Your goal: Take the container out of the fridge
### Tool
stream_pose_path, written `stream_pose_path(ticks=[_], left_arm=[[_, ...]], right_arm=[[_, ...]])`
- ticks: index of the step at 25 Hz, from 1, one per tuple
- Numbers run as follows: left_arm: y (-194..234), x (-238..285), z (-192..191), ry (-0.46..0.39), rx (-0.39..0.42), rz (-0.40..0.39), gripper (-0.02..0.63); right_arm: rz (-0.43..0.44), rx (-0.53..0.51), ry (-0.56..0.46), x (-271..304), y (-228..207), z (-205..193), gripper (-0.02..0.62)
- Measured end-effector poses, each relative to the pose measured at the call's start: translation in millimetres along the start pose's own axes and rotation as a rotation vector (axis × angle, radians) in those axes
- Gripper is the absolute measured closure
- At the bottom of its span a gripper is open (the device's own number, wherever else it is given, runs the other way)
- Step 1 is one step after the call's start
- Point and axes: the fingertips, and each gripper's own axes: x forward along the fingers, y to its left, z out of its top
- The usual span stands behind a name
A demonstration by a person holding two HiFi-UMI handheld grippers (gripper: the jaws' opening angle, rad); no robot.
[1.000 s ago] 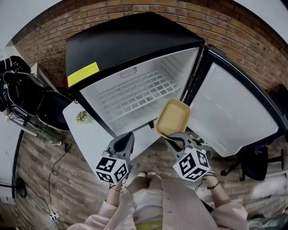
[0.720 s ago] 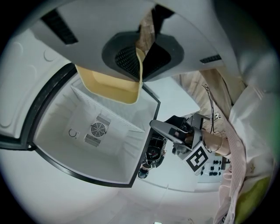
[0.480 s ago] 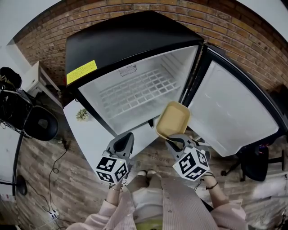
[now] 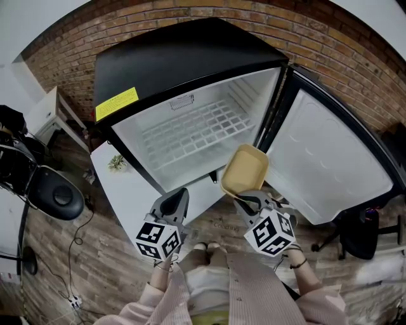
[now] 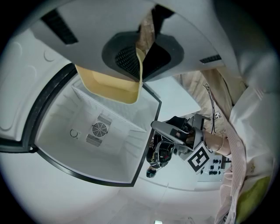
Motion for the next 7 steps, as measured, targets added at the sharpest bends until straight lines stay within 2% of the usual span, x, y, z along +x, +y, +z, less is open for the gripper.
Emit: stream_pose_path(ticks=[7], left_arm=[[2.5,-0.2,0.2,0.0,0.001,0.002,0.615]], right_arm=[[0.001,-0.002,-0.003,1.7,0.1,1.3,0.575]])
